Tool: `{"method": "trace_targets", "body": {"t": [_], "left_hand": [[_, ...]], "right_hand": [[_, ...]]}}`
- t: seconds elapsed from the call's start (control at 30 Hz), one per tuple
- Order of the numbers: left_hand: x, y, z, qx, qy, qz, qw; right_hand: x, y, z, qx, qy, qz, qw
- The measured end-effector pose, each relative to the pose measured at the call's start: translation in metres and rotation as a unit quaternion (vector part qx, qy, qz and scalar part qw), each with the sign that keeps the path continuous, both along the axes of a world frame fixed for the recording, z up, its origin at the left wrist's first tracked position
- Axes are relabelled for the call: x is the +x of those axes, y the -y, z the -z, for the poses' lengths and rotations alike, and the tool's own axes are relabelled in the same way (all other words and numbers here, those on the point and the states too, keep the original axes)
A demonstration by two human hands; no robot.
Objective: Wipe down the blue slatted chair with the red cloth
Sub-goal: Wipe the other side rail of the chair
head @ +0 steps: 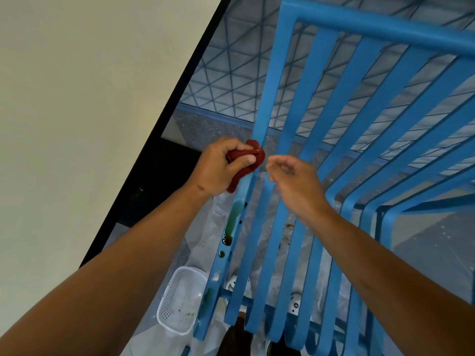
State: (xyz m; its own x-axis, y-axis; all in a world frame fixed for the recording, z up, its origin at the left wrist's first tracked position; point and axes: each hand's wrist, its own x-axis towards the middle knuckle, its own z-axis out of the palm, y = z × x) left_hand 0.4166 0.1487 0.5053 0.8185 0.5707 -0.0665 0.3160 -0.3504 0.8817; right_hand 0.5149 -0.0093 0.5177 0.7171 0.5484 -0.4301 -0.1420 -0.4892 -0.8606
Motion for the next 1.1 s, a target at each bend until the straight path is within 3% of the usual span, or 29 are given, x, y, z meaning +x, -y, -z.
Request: {"method": "trace_targets", "body": {"t": [0.33,0.5,0.7,0.97,1.1], "left_hand": [[-0.041,0.024,0.019,-0.082,-0.061,-0.041,0.994],[-0.026,0.016,0.013,-0.080,-0.047,-0.050,0.994],[0.006,0.003,0.007,-0.049,-0.022,-0.071,0.996],[-0.039,0.017,0.025,-0.133,-0.053,-0.050,0.988],[-0.024,0.009,0.015,-0.129,-0.044,-0.047,0.990]], "right_hand": [[-0.011,0.008,0.016,0.012,-0.044,-0.026,0.999],[0.021,-0.024,-0.013,0.064,0.010,-0.009,0.998],[0.050,-0.052,-0.012,0.031,0.109,-0.062,0.992],[0.044,-0.047,0.012,0.053,0.124,-0.111,0.985],[0.047,-0.049,0.007,0.043,0.105,-0.149,0.982]]}}
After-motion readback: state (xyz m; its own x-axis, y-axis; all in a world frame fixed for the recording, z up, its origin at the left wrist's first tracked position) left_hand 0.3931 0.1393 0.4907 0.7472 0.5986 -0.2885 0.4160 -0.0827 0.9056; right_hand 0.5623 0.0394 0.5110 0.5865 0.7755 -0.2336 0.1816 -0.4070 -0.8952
